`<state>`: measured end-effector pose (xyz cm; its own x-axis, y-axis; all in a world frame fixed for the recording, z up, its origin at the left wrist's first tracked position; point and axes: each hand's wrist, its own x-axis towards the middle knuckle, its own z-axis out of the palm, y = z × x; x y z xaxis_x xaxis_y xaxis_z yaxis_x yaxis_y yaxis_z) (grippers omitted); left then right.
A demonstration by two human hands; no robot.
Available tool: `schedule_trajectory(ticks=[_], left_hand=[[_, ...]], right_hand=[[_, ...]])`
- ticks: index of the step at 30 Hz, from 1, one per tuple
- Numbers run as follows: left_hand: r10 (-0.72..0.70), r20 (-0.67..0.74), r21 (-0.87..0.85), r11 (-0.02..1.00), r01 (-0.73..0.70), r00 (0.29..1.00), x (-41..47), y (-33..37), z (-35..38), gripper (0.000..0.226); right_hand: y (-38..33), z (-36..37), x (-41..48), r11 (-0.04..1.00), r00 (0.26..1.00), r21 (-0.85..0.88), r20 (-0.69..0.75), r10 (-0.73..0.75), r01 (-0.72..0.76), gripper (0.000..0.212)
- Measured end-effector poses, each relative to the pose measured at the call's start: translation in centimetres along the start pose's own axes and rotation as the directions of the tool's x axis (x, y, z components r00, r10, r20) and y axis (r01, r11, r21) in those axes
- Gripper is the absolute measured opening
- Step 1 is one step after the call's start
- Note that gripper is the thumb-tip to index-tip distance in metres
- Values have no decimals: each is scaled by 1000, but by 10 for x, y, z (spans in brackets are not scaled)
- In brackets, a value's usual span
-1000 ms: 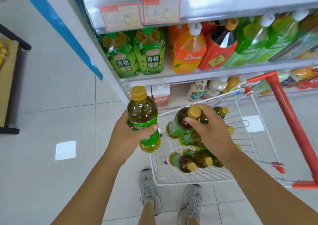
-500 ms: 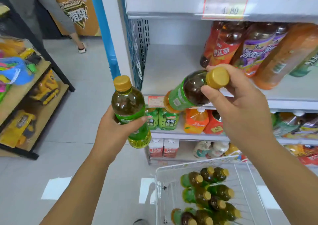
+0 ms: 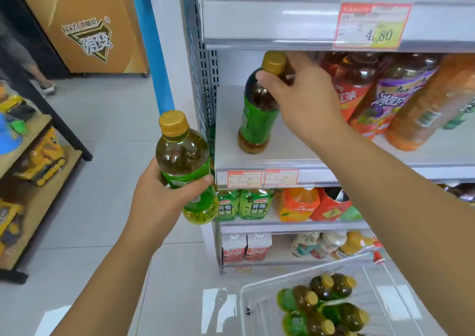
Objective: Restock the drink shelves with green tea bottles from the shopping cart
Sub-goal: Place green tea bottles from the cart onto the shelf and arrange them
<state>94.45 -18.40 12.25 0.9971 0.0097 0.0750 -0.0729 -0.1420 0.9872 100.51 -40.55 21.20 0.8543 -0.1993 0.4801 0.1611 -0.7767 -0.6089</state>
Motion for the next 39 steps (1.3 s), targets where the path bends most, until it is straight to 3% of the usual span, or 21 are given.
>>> schedule_trajectory(ticks=[5,8,9,11,13,17,21,27,34,39], left_hand=[[40,-66,-37,998,-43,997,12,-4,-3,67],[68,-71,-54,996,-72,995,17,-4,0,67],[78,-68,-56,995,-81,995,18,-4,2,64],[85,-76,-53,995,-89,993,20,-7,7,60],[87,-90,-47,995,-92,992,20,-10,11,60],[128,-105,50,991,-124,986,15,-12,19,55],[91,-32,62,994,-89,995,12,-10,20,48],[88,-31,36,996,-87,996,10,-5,18,48],[24,-82,40,999,-21,996,11,-11,15,51],[31,-90,51,998,-27,995,19,-7,11,46]], right_hand=[[11,24,20,998,997,39,-53,52,-50,49],[22,32,13,959,996,270,13,88,-88,43],[28,32,7,928,993,359,87,75,-101,51],[44,36,-10,877,969,461,247,18,-133,88],[61,45,-20,886,932,421,360,35,-195,104],[76,64,-20,925,948,309,293,127,-220,76],[75,76,-17,964,975,214,188,121,-160,84],[80,72,-20,885,936,406,341,85,-228,69],[79,78,-12,937,962,299,255,102,-179,78],[86,74,-14,913,938,349,335,87,-210,72]])
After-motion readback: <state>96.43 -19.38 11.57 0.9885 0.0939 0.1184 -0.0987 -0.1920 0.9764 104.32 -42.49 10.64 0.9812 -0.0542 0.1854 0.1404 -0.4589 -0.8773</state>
